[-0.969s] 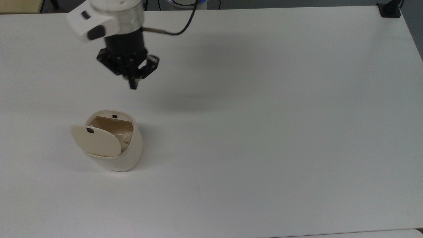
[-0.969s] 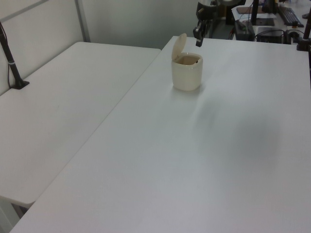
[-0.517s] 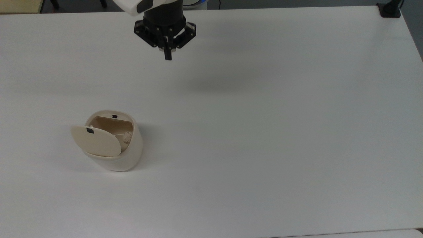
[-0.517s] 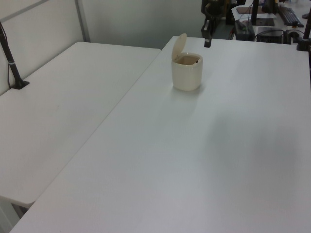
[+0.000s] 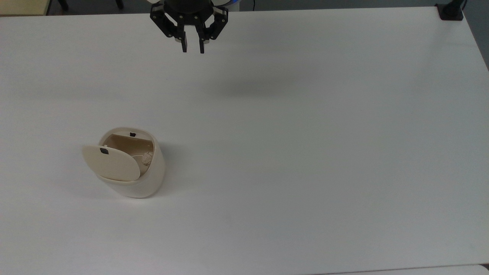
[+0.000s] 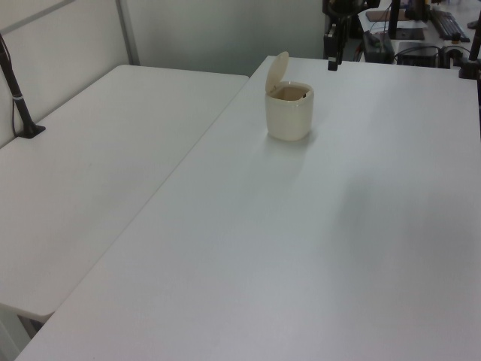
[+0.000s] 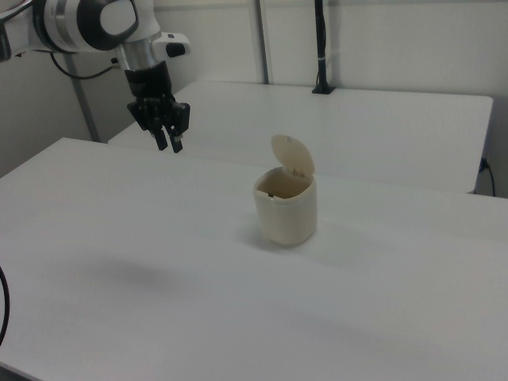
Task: Open the trash bin
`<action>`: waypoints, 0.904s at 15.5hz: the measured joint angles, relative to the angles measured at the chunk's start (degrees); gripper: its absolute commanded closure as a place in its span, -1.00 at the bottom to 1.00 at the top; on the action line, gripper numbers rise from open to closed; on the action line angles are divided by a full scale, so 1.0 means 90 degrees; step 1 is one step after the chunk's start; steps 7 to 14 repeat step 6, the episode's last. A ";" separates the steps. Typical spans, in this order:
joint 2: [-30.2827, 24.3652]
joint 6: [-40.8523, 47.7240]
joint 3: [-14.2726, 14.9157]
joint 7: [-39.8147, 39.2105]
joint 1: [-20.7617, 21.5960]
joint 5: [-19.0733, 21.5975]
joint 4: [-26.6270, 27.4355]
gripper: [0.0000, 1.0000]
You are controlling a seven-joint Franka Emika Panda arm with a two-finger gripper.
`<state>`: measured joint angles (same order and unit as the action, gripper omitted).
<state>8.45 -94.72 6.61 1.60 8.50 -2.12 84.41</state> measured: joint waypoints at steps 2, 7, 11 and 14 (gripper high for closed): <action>0.0000 0.0002 0.0000 0.0000 0.0001 -0.0182 0.0017 -1.00; 0.0000 0.0002 0.0000 -0.0001 0.0001 -0.0379 0.0037 -1.00; 0.0000 0.0002 0.0000 -0.0001 0.0001 -0.0379 0.0037 -1.00; 0.0000 0.0002 0.0000 -0.0001 0.0001 -0.0379 0.0037 -1.00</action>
